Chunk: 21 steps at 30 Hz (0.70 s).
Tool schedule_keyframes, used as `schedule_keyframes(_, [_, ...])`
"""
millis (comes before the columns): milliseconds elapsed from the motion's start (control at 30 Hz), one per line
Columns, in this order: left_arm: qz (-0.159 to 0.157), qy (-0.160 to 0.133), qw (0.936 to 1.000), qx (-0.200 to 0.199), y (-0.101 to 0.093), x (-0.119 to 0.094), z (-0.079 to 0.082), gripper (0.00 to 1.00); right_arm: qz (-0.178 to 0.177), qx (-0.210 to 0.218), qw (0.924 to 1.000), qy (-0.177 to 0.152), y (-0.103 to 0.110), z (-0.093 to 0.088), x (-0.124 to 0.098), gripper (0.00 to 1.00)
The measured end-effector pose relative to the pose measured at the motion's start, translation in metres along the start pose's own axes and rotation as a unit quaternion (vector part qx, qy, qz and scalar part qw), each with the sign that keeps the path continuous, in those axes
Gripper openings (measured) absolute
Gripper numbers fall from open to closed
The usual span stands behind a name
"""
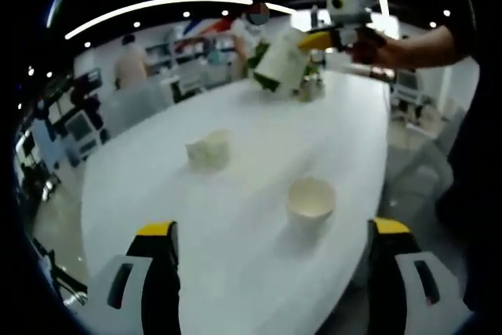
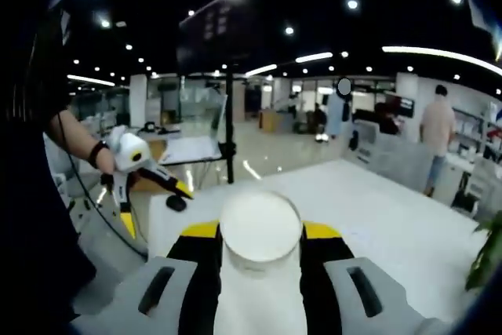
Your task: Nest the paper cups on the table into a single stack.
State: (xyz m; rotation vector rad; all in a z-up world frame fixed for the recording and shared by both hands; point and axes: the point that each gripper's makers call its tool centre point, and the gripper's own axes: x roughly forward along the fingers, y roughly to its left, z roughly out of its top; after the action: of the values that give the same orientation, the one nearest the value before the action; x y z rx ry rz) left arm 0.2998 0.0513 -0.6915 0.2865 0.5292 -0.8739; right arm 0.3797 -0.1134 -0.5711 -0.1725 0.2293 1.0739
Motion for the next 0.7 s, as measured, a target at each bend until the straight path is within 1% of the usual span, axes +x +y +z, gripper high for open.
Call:
schedule_keyframes(233, [-0.013, -0.007, 0.9998, -0.016, -0.008, 0.004, 0.003, 0.99, 0.021, 0.013, 0.9996, -0.013, 0.021, 0.004, 0.0, 0.35])
schedule_keyframes(267, [-0.019, -0.012, 0.9993, -0.029, -0.011, 0.005, 0.005, 0.99, 0.022, 0.014, 0.9995, -0.015, 0.023, 0.003, -0.001, 0.35])
schedule_keyframes(400, [-0.019, -0.013, 0.9989, -0.041, -0.012, 0.006, 0.005, 0.99, 0.028, 0.027, 0.999, -0.021, 0.03, 0.001, -0.001, 0.35])
schedule_keyframes(533, [-0.02, -0.033, 0.9967, -0.072, -0.016, 0.007, 0.014, 0.95, 0.032, 0.04, 0.9985, -0.021, 0.035, -0.006, 0.001, 0.35])
schedule_keyframes(567, [-0.022, -0.051, 0.9939, -0.095, -0.019, 0.008, 0.021, 0.95, 0.034, 0.043, 0.9983, -0.021, 0.037, -0.007, 0.002, 0.35])
schedule_keyframes(600, [-0.026, -0.055, 0.9925, -0.106, -0.021, 0.008, 0.023, 0.95, 0.034, 0.045, 0.9982, -0.022, 0.039, -0.007, 0.003, 0.35])
schedule_keyframes(700, [-0.035, -0.066, 0.9907, -0.114, -0.031, 0.011, 0.031, 0.96, 0.039, 0.059, 0.9971, -0.027, 0.045, -0.009, 0.006, 0.35])
